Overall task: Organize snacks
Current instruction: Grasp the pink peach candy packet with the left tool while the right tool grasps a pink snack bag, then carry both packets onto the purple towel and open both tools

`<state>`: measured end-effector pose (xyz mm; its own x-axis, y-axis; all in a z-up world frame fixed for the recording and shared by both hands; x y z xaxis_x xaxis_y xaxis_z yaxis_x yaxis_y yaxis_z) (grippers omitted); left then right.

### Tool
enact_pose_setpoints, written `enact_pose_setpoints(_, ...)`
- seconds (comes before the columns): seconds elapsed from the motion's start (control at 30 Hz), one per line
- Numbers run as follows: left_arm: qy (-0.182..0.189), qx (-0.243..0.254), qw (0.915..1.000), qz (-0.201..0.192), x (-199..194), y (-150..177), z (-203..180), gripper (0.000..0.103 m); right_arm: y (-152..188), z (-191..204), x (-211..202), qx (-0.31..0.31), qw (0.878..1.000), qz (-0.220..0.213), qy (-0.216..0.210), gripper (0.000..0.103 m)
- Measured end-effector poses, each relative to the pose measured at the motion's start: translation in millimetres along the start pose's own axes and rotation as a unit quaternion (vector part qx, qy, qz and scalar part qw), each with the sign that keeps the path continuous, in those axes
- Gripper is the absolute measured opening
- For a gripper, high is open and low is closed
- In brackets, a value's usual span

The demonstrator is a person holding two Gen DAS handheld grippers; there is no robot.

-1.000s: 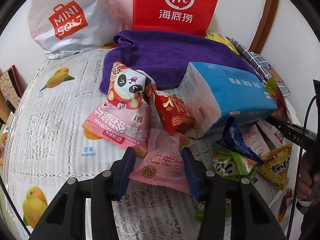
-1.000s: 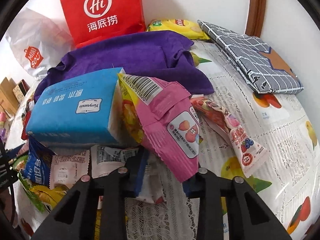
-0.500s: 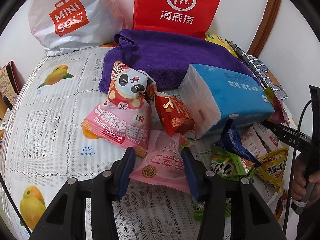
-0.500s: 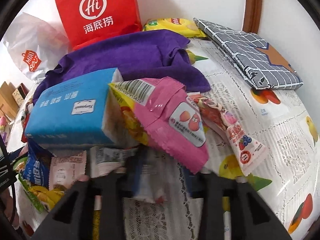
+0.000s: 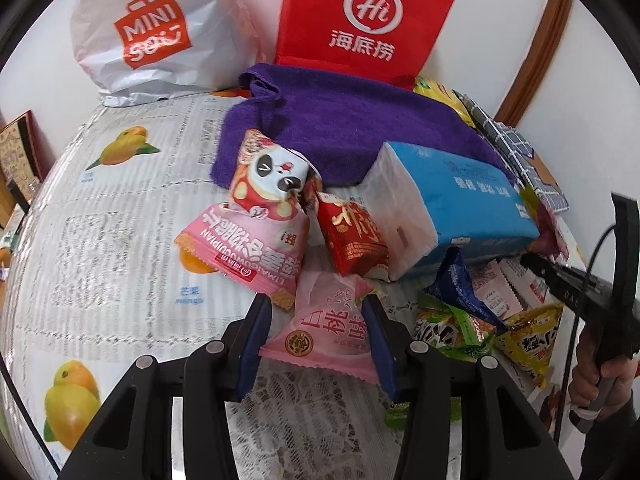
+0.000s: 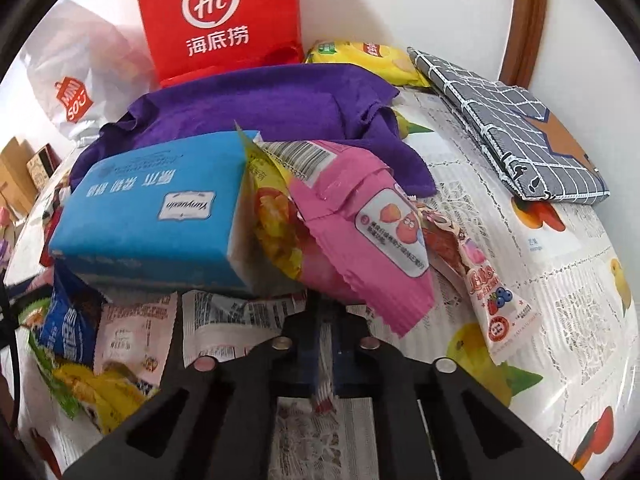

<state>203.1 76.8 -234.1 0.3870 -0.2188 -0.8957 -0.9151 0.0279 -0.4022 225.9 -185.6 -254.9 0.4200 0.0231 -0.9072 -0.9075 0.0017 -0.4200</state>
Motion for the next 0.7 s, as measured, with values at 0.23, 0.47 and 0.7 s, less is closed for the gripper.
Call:
enact_pose_setpoints(0.23,-0.008,-0.022,0.9996,-0.015,-23,6,1,0.045,11,-6,-24,-0.004,1.000,-0.020,-0.016,0.003)
enact_pose_setpoints(0.47,-0.009,-0.040,0.9987,-0.032,-51,7,-8,0.045,21,-18,-56,-0.010,0.998,-0.043,-0.033,0.003)
enact_pose_setpoints(0.7,-0.032,-0.037,0.9974,-0.052,-78,5,-22,0.045,21,-23,-87,-0.035,0.996,-0.081,-0.030,0.003)
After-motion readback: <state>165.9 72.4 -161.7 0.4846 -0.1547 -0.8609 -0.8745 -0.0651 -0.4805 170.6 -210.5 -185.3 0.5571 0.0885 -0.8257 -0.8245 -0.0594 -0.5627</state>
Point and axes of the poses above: each gripper's, at about its wrist camera, not at the fingertips, and x roughly the way its jaws point, z to its left, y to its underside, the point moved 6 cm from there along x, roughly the way its jaws point, and after that the axes turned 11 degrees about z, right-handed, at the moved point
